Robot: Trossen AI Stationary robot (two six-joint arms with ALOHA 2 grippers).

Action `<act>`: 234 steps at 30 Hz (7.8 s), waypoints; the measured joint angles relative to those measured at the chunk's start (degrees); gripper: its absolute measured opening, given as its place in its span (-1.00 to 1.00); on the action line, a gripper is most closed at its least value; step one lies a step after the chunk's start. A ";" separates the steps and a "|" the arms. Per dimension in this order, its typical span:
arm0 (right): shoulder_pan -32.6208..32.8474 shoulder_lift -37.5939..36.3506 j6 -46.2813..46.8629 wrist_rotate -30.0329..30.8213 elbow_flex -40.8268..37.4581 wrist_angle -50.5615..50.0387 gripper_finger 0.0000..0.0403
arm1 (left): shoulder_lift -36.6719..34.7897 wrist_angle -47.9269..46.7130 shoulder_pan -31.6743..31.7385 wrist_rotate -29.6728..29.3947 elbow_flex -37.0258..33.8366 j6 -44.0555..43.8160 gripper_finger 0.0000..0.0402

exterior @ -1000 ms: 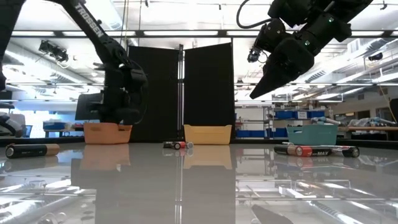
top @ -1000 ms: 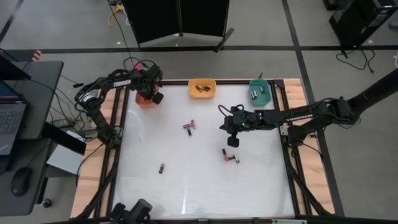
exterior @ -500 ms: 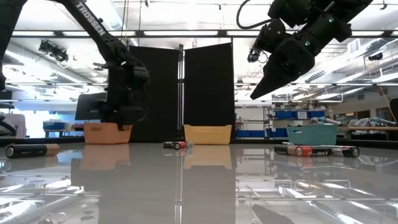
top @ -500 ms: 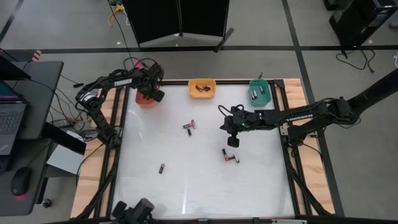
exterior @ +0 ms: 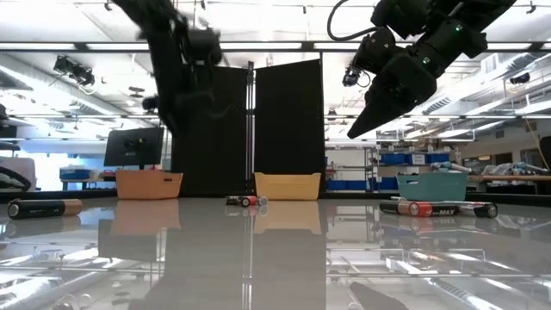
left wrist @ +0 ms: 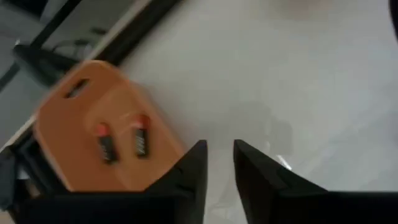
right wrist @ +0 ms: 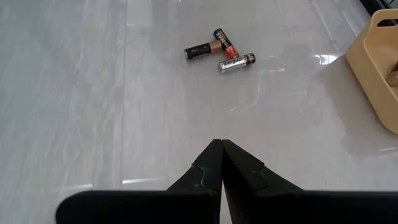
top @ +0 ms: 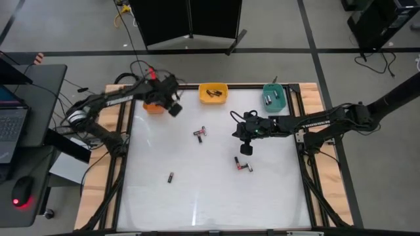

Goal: Sort batteries
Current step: Put the black battery into the green bin, then put the gold battery into the yellow bin

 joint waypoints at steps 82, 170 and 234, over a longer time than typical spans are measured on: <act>-11.93 11.45 36.39 6.51 -6.35 -5.88 -0.37 | -2.04 58.26 -27.73 0.87 -25.16 -3.63 -0.98; -22.17 1.20 10.53 5.35 7.13 -9.49 -0.91 | -17.31 9.97 -50.38 11.78 -17.47 -45.15 -0.99; -21.97 4.21 -9.37 -7.48 0.48 13.03 -0.96 | 6.66 13.88 -51.36 -5.01 -14.93 -47.03 -0.75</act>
